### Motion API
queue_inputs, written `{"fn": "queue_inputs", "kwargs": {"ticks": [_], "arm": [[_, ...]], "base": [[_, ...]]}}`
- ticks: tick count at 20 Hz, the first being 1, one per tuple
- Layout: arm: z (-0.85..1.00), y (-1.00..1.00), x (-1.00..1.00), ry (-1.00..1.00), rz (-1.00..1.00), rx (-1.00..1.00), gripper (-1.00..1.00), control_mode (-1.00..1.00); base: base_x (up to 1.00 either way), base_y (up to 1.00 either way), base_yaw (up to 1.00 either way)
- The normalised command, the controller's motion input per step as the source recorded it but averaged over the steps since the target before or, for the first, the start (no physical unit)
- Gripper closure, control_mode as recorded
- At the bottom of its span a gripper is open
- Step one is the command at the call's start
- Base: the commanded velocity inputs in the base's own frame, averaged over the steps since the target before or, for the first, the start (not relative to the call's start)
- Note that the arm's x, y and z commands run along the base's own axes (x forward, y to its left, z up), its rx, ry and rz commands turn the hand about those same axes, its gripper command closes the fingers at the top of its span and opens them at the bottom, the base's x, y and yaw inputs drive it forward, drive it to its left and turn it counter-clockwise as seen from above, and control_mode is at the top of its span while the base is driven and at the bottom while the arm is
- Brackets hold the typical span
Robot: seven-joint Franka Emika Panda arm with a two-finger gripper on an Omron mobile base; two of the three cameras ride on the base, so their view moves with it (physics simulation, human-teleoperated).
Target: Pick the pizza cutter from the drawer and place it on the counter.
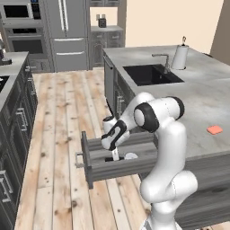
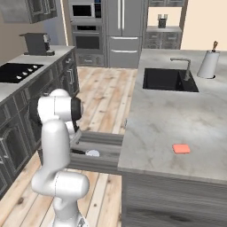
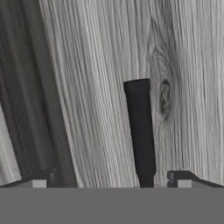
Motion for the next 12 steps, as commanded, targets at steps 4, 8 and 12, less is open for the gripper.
{"fn": "queue_inputs", "kwargs": {"ticks": [4,8,12], "arm": [[-0.24,0.32,0.78,0.09,0.0,-0.03,-1.0,-1.0],[-0.17,0.2,0.82,0.1,0.0,0.0,-1.0,-1.0],[-0.36,-0.31,0.38,0.1,0.01,0.0,-1.0,-1.0]], "base": [[0.0,0.0,0.0],[0.0,0.0,0.0],[0.0,0.0,0.0]]}}
